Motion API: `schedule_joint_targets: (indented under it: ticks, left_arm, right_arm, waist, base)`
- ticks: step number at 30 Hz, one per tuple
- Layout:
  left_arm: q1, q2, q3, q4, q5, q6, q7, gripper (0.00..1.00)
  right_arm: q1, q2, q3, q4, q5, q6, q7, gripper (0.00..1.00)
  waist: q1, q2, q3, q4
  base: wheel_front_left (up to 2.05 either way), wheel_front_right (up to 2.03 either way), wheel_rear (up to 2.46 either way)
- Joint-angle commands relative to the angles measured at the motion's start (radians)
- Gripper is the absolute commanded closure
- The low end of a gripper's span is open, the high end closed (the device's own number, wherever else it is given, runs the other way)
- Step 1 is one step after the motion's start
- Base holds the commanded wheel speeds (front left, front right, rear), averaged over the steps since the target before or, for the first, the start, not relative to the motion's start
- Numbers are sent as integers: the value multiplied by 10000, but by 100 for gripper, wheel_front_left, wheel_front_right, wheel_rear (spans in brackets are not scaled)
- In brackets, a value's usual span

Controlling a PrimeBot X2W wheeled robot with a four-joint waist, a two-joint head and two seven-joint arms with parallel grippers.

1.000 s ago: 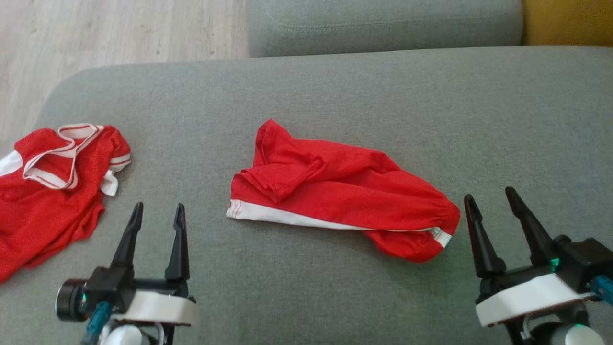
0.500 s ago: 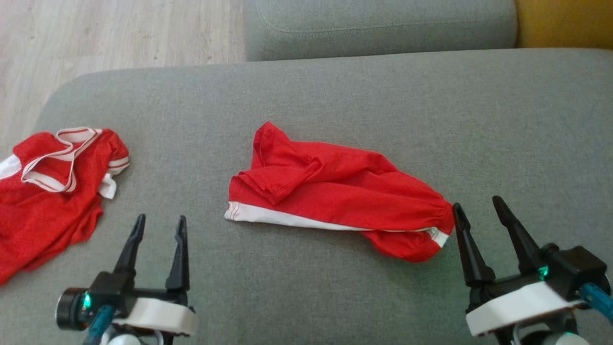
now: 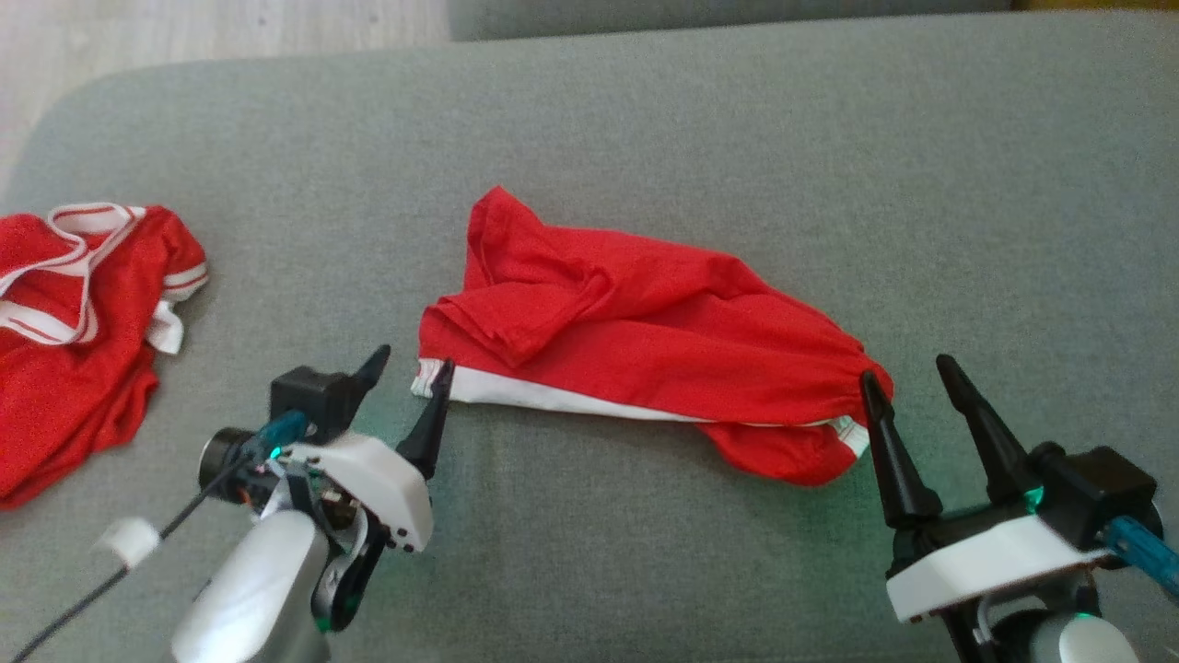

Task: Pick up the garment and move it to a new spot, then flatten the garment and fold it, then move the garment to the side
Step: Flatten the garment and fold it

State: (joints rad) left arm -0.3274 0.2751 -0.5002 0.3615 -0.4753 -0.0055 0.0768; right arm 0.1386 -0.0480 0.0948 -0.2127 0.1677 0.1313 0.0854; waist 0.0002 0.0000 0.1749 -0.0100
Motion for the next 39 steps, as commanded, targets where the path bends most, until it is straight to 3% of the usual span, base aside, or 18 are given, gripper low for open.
schedule_joint_targets:
  ticks: [1, 5, 6, 8, 9, 22, 23, 24, 25, 32, 39]
  left_arm:
    - [-547, 143, 235, 81, -93, -146, 190, 0]
    - [-1029, 16, 69, 1022, -455, -586, 908, 0]
    - [-1108, 8, 11, 1177, -509, -656, 1082, 6]
    - [-1209, -11, -75, 1413, -627, -760, 1361, 65]
    - [-1242, -23, -102, 1471, -695, -813, 1429, 100]
    - [-1362, -36, -224, 1522, -742, -893, 1002, 100]
    - [-1366, -45, -217, 1501, -741, -893, 909, 100]
    - [-1365, -56, -205, 1474, -737, -888, 796, 100]
    - [-1357, -65, -190, 1449, -742, -878, 702, 100]
    - [-1198, 14, 199, 378, -758, -673, -460, 100]
    - [-1134, 739, 825, -3539, -311, -12, -1100, 100]
  right_arm:
    - [-410, -59, 244, -272, 77, -6, 35, 0]
    - [-404, -46, 128, -126, 113, -6, 188, 0]
    - [-373, -44, 86, -73, 129, -6, 296, 0]
    - [-295, -41, 48, 14, 187, -6, 586, 0]
    - [-230, -40, 42, 73, 240, -6, 827, 0]
    - [-15, -236, 628, 165, 986, -6, 2790, 0]
    - [-33, -230, 635, 196, 1024, -6, 2848, 22]
    - [-62, -228, 652, 199, 1053, -6, 2864, 89]
    - [-79, -223, 639, 192, 1074, -6, 2859, 100]
    - [-221, -440, 413, -346, 1037, -6, 2619, 100]
    - [-1197, -1236, -72, -1994, 717, -6, 2008, 100]
  waist:
    - [-2, 0, 257, -110]
    - [-2, 0, 510, -195]
    - [-2, 0, 547, -203]
    - [-2, 0, 596, -220]
    - [-2, 0, 615, -228]
    - [-2, 0, 724, -22]
    - [-2, 0, 722, -3]
    - [-2, 0, 710, 18]
    - [-2, 0, 697, 33]
    - [-2, 0, 401, 81]
    - [-2, 0, -314, 216]
  base:
    - [0, 0, 0]
    - [0, 0, 0]
    - [0, 0, 0]
    - [0, 0, 0]
    - [0, 0, 0]
    - [0, 0, 0]
    - [0, 0, 0]
    - [0, 0, 0]
    - [0, 0, 0]
    - [0, 0, 0]
    - [0, 0, 0]
